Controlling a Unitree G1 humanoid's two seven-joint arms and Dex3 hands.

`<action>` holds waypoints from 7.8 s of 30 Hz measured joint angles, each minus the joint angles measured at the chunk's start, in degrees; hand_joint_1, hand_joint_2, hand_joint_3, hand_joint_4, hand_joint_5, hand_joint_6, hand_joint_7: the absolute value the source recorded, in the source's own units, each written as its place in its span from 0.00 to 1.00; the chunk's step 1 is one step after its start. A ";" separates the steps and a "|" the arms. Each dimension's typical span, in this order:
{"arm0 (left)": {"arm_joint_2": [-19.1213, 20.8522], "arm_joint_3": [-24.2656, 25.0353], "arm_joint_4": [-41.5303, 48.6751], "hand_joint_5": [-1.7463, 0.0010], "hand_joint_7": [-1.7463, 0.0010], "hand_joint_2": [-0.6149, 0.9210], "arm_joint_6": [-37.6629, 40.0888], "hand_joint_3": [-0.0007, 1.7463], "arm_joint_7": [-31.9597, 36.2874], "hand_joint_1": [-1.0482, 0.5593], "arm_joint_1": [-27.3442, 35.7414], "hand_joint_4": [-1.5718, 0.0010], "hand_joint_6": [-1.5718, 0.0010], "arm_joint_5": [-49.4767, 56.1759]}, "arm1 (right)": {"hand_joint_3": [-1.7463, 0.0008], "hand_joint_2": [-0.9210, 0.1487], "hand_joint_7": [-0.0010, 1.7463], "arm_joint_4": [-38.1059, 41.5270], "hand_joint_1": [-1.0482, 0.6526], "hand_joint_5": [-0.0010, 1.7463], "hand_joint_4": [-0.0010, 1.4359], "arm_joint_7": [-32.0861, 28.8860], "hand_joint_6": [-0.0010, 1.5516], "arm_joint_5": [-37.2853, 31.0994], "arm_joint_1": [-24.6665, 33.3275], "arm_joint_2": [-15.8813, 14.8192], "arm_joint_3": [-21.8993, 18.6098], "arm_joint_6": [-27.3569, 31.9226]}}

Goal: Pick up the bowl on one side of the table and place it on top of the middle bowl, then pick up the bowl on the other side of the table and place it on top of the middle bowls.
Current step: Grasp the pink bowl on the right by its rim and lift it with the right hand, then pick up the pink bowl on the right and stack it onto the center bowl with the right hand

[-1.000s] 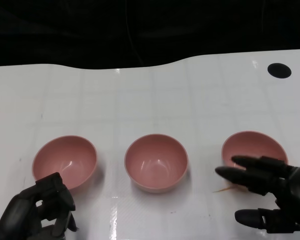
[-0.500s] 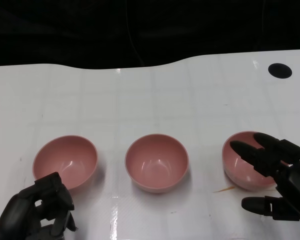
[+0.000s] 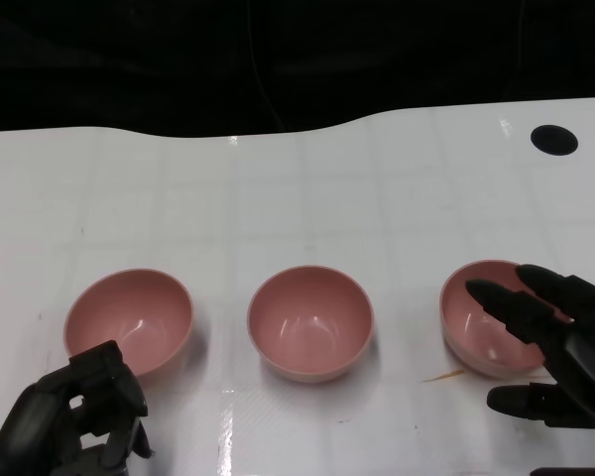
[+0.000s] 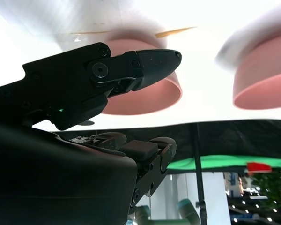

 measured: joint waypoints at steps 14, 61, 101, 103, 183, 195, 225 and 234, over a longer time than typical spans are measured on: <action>-0.03 -0.08 -0.13 0.00 0.04 0.77 0.02 0.70 0.03 0.65 0.03 0.51 0.58 0.08 | 0.93 0.00 0.01 3.25 0.03 0.01 0.25 1.02 0.23 0.22 -2.43 -2.03 5.97 5.18; 0.38 -0.02 -1.33 0.00 0.06 0.77 0.54 0.69 0.22 0.64 0.26 0.52 0.57 0.56 | 0.98 0.00 0.06 23.75 0.44 0.10 0.81 -9.95 0.67 2.76 -13.86 -2.58 16.61 -0.25; -0.13 -0.44 -0.28 0.00 0.05 0.77 0.09 0.70 0.50 0.64 -1.36 0.52 0.57 0.75 | 0.43 0.27 1.00 24.38 0.51 1.00 0.58 -16.20 0.38 8.96 -15.68 -4.25 13.59 -13.61; -0.13 -0.44 -0.21 0.00 0.05 0.77 0.08 0.70 0.83 0.65 -1.43 0.52 0.57 1.24 | 0.44 0.30 1.00 23.03 0.52 1.00 0.58 -16.35 0.38 7.84 -15.68 -4.89 13.46 -13.55; -1.57 -1.46 -2.75 0.00 0.06 0.77 1.89 0.69 2.97 0.64 -0.01 0.53 0.57 2.78 | 0.32 0.47 1.00 5.17 0.53 1.00 0.66 4.93 0.43 11.25 -24.11 8.08 17.95 -19.94; -1.56 -1.45 -2.85 0.00 0.05 0.78 2.06 0.69 2.95 0.65 0.05 0.53 0.58 2.48 | 0.39 0.34 1.00 7.62 0.51 1.00 0.65 4.84 0.42 10.54 -23.91 7.08 17.97 -20.74; -1.57 -1.60 -2.77 0.00 0.04 0.79 1.69 0.68 2.57 0.66 0.01 0.53 0.58 2.40 | 0.42 0.30 1.00 17.54 0.51 1.00 0.64 2.76 0.41 9.30 -26.45 7.67 19.28 -21.88; -1.70 -1.72 -2.56 0.00 0.03 0.81 1.32 0.65 2.57 0.66 -0.02 0.53 0.58 2.42 | 0.43 0.28 1.00 20.45 0.50 1.00 0.65 0.98 0.42 8.00 -28.09 8.66 20.77 -22.27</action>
